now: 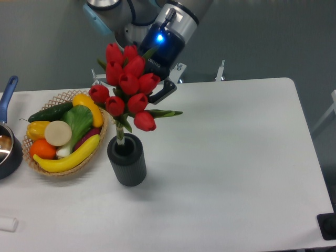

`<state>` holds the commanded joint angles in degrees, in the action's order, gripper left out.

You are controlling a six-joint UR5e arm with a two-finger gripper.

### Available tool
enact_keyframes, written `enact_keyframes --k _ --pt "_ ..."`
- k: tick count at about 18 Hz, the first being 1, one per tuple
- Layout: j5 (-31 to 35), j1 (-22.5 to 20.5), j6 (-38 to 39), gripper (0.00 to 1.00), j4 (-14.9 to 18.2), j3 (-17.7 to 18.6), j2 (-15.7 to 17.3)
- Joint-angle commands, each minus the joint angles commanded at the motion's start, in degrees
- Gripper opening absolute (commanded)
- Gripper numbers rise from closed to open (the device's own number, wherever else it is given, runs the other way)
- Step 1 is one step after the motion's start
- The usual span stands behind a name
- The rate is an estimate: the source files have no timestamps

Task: Pick up the flowers from the vase
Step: 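Lift the tulip bouquet straight up out of the grey vase, then carry the held tulips up and away from the vase, then hold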

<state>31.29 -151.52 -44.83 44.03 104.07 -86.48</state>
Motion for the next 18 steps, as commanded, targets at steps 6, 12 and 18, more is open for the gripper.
enact_keyframes --k 6,12,18 --pt "-3.1 -5.7 0.1 0.44 -0.1 -0.5 -0.1" --pt "-5.6 -12.8 -2.6 0.44 -0.1 -0.1 -1.4" --pt "-5.4 -16.0 -6.0 0.44 0.0 0.3 -3.3"
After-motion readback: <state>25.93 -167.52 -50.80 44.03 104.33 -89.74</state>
